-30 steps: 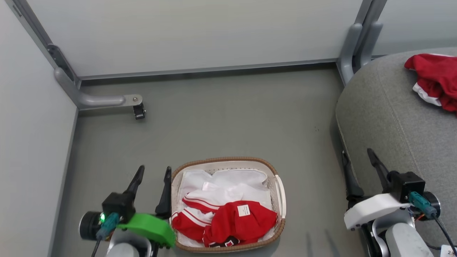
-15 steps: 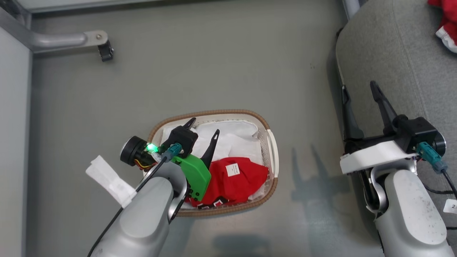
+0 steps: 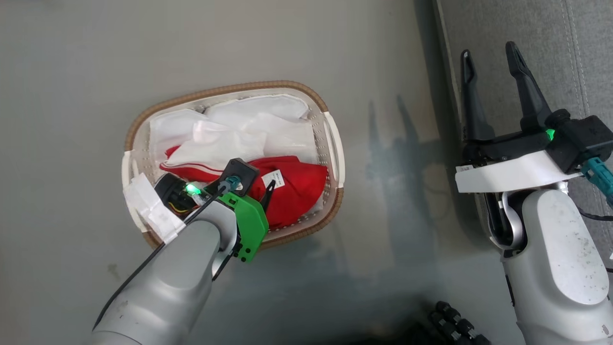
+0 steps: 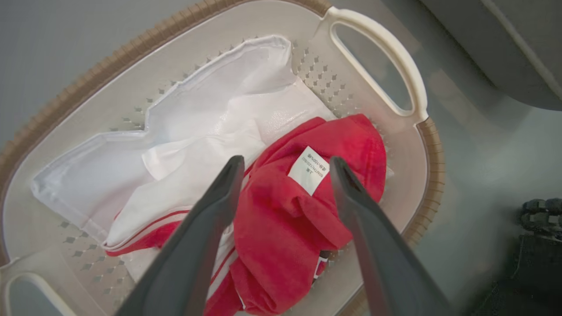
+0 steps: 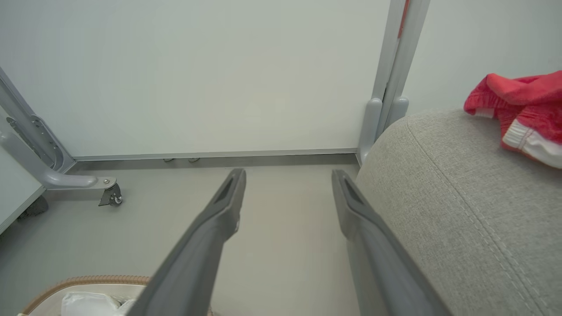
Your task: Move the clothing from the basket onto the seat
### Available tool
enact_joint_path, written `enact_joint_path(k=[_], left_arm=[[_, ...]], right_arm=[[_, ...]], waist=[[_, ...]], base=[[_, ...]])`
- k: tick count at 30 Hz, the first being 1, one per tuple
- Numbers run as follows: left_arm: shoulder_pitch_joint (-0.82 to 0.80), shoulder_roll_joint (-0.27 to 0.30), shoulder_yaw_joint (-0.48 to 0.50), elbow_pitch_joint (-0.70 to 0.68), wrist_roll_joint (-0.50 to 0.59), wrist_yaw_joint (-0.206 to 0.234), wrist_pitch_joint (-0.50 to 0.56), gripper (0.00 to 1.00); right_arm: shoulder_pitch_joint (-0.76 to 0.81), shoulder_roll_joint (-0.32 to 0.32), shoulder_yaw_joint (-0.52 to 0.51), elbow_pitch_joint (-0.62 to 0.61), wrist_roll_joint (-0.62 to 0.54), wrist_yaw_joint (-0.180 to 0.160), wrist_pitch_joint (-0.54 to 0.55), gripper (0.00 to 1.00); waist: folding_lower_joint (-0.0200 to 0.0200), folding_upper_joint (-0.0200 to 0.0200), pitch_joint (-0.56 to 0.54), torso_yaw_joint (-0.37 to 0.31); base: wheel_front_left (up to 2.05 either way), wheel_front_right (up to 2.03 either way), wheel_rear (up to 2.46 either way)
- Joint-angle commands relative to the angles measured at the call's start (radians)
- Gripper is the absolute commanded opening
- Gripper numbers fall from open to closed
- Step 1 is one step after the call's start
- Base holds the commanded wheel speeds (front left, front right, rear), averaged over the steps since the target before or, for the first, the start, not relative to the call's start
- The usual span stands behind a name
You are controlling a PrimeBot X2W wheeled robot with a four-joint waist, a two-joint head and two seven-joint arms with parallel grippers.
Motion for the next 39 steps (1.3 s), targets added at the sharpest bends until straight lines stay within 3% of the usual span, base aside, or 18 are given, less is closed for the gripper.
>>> enact_joint_path(k=[1, 11, 17, 18, 19, 20, 21, 30, 39], left_arm=[[-0.03, 0.018, -0.017, 0.012, -0.011, -0.001, 0.005, 1.0], [-0.129, 0.064, -0.08, 0.133, -0.041, 0.0, 0.014, 1.0], [-0.143, 0.057, -0.081, 0.215, -0.063, 0.0, 0.05, 1.0], [-0.14, 0.054, -0.082, 0.22, -0.068, 0.0, 0.056, 0.82], [-0.137, 0.051, -0.086, 0.224, -0.075, 0.0, 0.061, 0.37], [-0.134, 0.051, -0.089, 0.225, -0.081, 0.0, 0.063, 0.06], [-0.132, 0.05, -0.094, 0.226, -0.088, 0.0, 0.063, 0.0], [-0.103, 0.031, -0.123, 0.194, -0.134, 0.0, -0.014, 0.0], [-0.062, 0.001, -0.133, 0.109, -0.208, 0.0, -0.145, 0.0]], right_arm=[[-0.02, -0.002, 0.0, -0.019, 0.003, -0.001, -0.005, 1.0], [-0.031, -0.002, 0.004, -0.121, 0.021, -0.001, -0.005, 1.0], [-0.031, -0.002, 0.01, -0.137, 0.032, -0.001, -0.005, 1.0], [-0.031, -0.002, 0.01, -0.137, 0.034, -0.001, -0.005, 1.0], [-0.031, -0.002, 0.009, -0.135, 0.036, -0.001, -0.005, 1.0], [-0.032, -0.002, 0.009, -0.134, 0.037, -0.001, -0.005, 1.0], [-0.032, -0.002, 0.008, -0.132, 0.037, -0.001, -0.005, 1.0], [-0.023, -0.002, -0.006, -0.109, 0.023, -0.001, -0.005, 1.0], [0.031, -0.003, -0.038, -0.066, -0.019, -0.001, -0.005, 1.0]], waist=[[-0.0002, 0.0, 0.109, -0.096], [-0.0002, 0.0, 0.175, -0.128], [-0.0002, 0.0, 0.189, -0.132], [-0.0002, 0.0, 0.189, -0.132], [-0.0002, 0.0, 0.19, -0.132], [-0.0002, 0.0, 0.19, -0.131], [-0.0002, 0.0, 0.188, -0.13], [-0.0002, 0.0, 0.119, -0.104], [-0.0002, 0.0, -0.06, -0.037]], base=[[0.0, 0.0, 0.0], [0.0, 0.0, 0.0], [0.0, 0.0, 0.0], [0.0, 0.0, 0.0], [0.0, 0.0, 0.0], [0.0, 0.0, 0.0], [0.0, 0.0, 0.0], [0.0, 0.0, 0.0], [0.0, 0.0, 0.0]])
